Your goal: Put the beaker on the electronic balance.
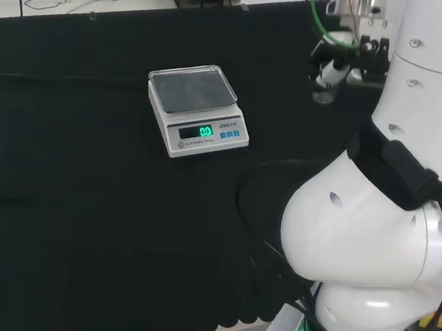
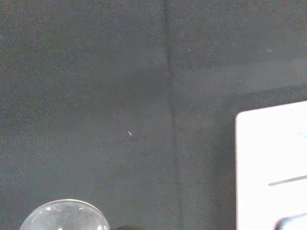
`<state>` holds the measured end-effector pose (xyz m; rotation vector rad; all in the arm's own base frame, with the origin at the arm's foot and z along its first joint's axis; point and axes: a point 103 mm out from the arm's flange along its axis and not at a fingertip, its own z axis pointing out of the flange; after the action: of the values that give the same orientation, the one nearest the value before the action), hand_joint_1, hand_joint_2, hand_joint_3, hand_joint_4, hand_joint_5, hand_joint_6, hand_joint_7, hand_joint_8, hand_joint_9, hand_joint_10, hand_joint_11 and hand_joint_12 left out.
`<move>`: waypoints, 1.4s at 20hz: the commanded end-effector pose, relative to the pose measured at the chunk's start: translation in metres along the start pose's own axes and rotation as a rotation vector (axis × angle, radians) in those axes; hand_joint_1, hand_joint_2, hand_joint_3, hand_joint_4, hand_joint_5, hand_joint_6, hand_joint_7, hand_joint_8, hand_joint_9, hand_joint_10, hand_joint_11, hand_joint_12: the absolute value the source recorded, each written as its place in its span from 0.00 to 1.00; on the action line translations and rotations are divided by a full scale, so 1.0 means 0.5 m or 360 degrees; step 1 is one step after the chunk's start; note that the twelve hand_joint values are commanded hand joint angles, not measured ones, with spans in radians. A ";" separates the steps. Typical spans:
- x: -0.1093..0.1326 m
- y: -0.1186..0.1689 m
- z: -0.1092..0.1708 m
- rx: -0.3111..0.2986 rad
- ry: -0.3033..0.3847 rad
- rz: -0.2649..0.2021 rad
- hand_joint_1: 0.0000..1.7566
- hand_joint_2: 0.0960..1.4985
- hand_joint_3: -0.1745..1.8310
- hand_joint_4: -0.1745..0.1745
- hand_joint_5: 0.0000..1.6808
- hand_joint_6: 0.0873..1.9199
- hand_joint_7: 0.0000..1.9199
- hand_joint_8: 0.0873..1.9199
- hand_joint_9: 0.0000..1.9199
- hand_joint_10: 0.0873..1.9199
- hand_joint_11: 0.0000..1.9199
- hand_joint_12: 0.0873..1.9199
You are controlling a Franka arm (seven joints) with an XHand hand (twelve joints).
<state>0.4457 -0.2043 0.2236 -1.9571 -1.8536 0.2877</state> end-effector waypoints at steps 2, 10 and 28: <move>0.070 -0.028 -0.060 -0.0050 -0.0058 -0.0168 0.84 0.83 0.09 0.00 0.40 0.72 0.26 0.73 0.43 0.74 0.25 0.93; 0.125 -0.009 -0.088 -0.0066 -0.0143 -0.0252 0.84 0.82 0.09 0.00 0.40 0.72 0.26 0.73 0.42 0.74 0.25 0.93; 0.293 0.167 -0.076 -0.0013 -0.0179 -0.0638 0.84 0.82 0.09 0.00 0.40 0.71 0.27 0.73 0.42 0.74 0.25 0.93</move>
<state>0.5306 -0.0994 0.2514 -1.6573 -2.2146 0.2697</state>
